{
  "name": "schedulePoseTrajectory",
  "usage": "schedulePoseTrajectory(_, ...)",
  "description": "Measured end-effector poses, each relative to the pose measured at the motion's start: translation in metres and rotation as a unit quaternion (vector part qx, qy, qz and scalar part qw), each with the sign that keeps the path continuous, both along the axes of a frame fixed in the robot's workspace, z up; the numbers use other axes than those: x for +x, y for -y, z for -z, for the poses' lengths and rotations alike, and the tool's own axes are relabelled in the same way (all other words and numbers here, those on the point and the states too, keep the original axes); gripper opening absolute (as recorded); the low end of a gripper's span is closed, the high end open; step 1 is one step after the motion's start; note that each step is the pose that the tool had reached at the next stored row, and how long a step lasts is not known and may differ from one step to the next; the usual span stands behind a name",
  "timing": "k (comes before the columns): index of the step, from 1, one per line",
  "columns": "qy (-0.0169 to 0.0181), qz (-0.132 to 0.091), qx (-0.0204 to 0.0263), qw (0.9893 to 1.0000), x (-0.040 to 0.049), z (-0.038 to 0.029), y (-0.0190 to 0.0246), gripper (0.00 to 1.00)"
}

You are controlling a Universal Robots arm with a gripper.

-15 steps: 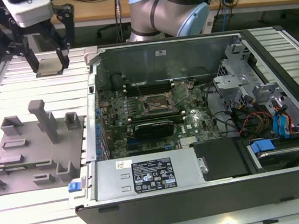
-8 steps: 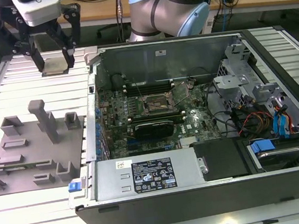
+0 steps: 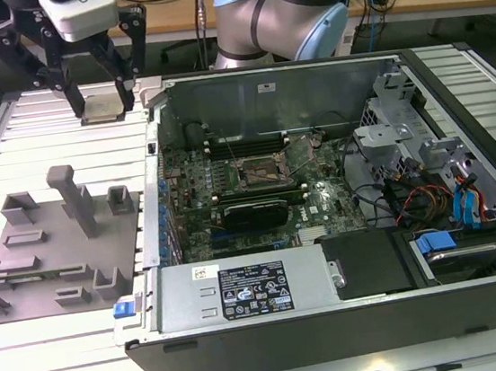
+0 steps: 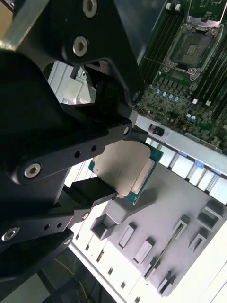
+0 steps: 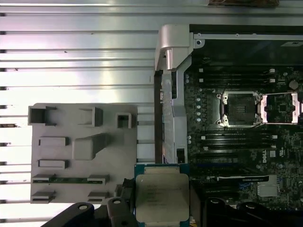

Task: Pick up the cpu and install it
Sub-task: 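Pick up the cpu and move it towards the insertion slot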

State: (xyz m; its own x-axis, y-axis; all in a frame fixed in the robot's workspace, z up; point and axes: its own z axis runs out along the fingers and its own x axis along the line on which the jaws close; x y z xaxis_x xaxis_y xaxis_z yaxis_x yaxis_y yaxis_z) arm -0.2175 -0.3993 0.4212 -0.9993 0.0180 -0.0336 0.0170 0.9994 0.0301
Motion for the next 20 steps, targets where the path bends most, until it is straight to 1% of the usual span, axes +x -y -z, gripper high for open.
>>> schedulePoseTrajectory(6, 0.0, 0.0, 0.0, 1.0, 0.0087, 0.0001, 0.0, 0.55)
schedulePoseTrajectory(10, 0.0, 0.0, 0.0, 1.0, 0.0204, 0.0, 0.0, 0.55)
schedulePoseTrajectory(14, 0.0, 0.0, 0.0, 1.0, 0.0296, 0.0, 0.0, 0.55)
schedulePoseTrajectory(20, 0.0, 0.0, 0.0, 1.0, 0.047, 0.0, 0.0, 0.55)
